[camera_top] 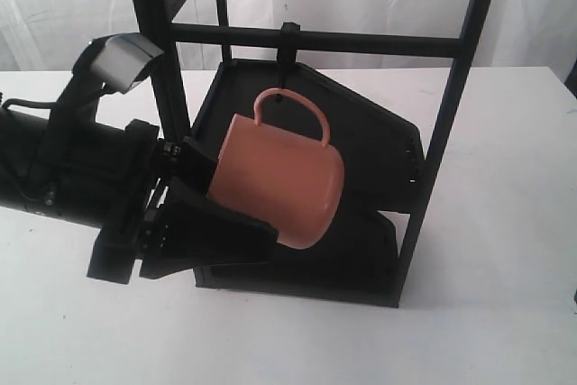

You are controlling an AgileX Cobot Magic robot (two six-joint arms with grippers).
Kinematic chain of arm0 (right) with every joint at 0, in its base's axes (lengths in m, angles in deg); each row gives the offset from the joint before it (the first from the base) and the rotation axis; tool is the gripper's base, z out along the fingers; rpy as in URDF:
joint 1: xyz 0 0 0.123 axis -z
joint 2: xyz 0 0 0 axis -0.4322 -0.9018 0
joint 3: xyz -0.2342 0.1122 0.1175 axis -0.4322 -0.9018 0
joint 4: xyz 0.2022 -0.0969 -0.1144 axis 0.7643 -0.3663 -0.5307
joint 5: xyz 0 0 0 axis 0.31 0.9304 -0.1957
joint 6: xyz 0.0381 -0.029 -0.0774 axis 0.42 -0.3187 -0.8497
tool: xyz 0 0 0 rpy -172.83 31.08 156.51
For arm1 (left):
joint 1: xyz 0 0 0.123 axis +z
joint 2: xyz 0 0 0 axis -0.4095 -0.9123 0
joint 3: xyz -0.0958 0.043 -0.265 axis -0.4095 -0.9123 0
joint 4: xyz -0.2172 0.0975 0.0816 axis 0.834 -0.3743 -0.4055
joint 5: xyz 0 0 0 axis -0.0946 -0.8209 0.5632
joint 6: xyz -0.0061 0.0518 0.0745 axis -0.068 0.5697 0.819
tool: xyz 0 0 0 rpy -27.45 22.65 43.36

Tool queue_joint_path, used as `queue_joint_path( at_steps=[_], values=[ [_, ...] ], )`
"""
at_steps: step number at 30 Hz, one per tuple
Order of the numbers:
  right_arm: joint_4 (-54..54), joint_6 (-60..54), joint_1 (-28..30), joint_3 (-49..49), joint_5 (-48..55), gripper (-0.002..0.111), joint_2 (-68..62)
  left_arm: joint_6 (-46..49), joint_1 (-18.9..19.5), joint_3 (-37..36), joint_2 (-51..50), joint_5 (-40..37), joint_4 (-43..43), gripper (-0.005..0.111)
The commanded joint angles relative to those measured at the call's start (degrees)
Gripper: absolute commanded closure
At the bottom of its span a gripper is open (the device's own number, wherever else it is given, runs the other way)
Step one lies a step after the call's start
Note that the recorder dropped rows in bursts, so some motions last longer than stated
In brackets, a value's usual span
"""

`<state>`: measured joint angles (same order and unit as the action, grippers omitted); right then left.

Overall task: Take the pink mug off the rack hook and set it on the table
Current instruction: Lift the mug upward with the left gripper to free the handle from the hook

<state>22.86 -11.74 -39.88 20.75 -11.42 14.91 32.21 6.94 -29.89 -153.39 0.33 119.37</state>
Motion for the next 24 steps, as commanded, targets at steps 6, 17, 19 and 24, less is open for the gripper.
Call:
queue_joint_path(
  at_steps=[6, 17, 19, 24],
  values=[
    [-0.1, 0.0, 0.3, -0.3, -0.6, 0.108, 0.3, 0.9, -0.1, -0.4, 0.6, 1.6, 4.1, 0.037],
    [-0.1, 0.0, 0.3, -0.3, -0.6, 0.108, 0.3, -1.1, -0.1, -0.4, 0.6, 4.1, 4.2, 0.09],
    [-0.1, 0.0, 0.3, -0.3, -0.6, 0.108, 0.3, -1.1, -0.1, -0.4, 0.6, 4.1, 4.2, 0.103],
    [-0.1, 0.0, 0.3, -0.3, -0.6, 0.108, 0.3, -1.1, -0.1, -0.4, 0.6, 4.8, 4.6, 0.107]
  ],
)
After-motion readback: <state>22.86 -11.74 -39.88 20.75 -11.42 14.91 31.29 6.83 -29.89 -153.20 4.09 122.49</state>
